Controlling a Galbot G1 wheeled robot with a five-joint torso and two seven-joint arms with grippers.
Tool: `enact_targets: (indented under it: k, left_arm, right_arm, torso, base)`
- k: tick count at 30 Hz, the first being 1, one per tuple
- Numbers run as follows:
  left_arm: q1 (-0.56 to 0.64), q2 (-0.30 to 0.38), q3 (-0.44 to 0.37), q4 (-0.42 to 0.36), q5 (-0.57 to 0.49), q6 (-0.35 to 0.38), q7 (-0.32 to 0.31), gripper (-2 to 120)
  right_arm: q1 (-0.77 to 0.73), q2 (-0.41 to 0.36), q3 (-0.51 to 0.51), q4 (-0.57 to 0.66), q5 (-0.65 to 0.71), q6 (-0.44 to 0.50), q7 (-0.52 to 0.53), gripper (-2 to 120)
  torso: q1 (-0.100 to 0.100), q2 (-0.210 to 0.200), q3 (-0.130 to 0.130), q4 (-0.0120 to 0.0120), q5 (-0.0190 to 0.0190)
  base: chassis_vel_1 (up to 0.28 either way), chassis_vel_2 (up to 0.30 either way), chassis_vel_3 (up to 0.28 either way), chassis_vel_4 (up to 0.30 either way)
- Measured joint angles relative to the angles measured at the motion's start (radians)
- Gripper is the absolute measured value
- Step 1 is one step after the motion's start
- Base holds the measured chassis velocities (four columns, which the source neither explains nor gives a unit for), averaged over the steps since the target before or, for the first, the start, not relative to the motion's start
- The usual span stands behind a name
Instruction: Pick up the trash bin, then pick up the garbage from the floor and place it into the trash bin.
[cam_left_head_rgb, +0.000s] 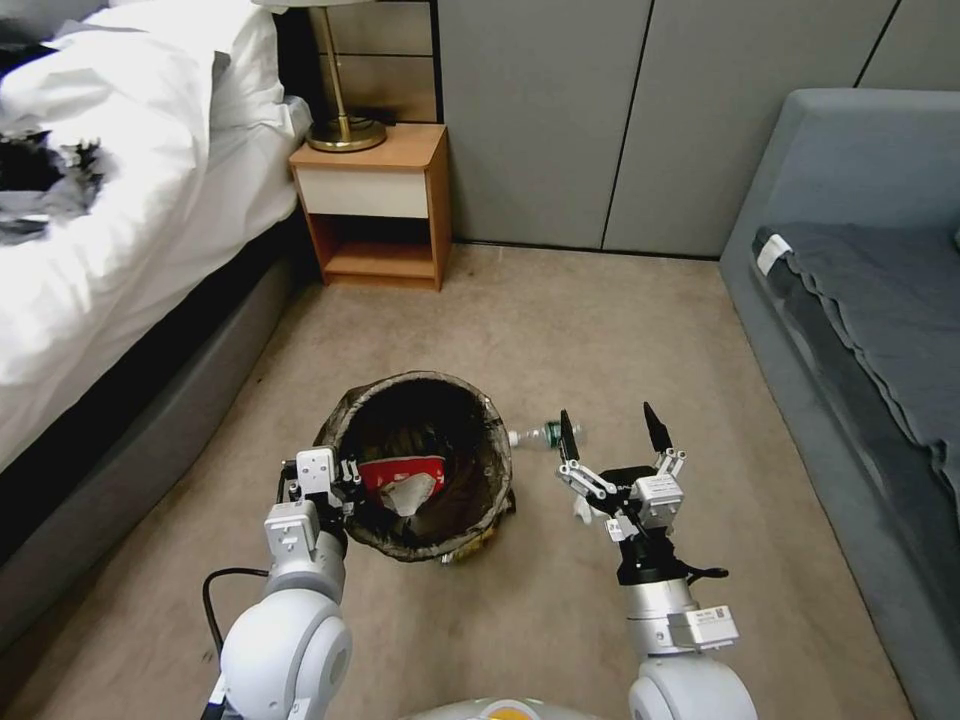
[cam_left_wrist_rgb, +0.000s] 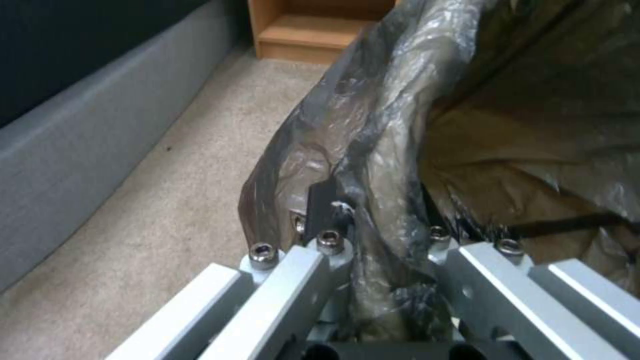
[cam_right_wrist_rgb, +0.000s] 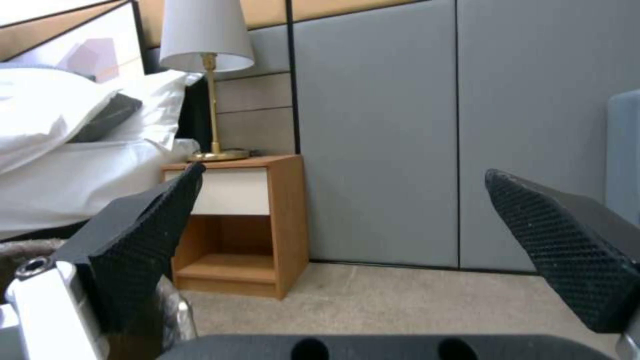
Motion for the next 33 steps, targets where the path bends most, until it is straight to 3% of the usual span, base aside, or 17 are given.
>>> enact_targets:
  k: [14,22,26,29,30,33]
  left_arm:
    - [0.007,-0.004,-0.001,-0.004,0.001,0.0,-0.001,2]
    - [0.013,0.001,-0.005,-0.018,0.001,-0.001,-0.002,2]
    - [0.013,0.001,-0.005,-0.022,0.0,-0.001,-0.002,2]
    - [0.011,0.001,-0.005,-0.023,-0.001,-0.001,-0.002,2]
    - [0.011,0.001,-0.005,-0.023,-0.001,-0.001,-0.002,2]
    - [0.01,0.005,-0.005,-0.027,-0.002,-0.001,-0.002,2]
  right_arm:
    - [0.0,0.002,0.006,-0.004,-0.015,0.033,-0.008,100]
    - [0.013,-0.028,0.048,0.021,-0.023,-0.06,0.026,100]
    - [0.015,-0.053,0.07,0.04,-0.007,-0.163,0.062,100]
    - [0.025,-0.084,0.091,0.053,0.037,-0.347,0.106,100]
    - [0.025,-0.084,0.091,0.053,0.037,-0.347,0.106,100]
    - [0.043,-0.111,0.11,0.031,0.065,-0.484,0.124,100]
  torso:
    - [0.0,0.0,0.0,0.0002,0.0002]
    - [0.0,0.0,0.0,0.0002,0.0003]
    - [0.0,0.0,0.0,0.0002,0.0003]
    - [0.0,0.0,0.0,0.0002,0.0003]
    - [0.0,0.0,0.0,0.0002,0.0003]
    - [0.0,0.0,0.0,0.0001,0.0005]
  base:
    - [0.016,-0.009,-0.013,0.015]
    - [0.0,0.0,0.0,0.0]
    - [0.0,0.0,0.0,0.0]
    - [0.0,0.0,0.0,0.0]
    - [0.0,0.0,0.0,0.0]
    - [0.0,0.0,0.0,0.0]
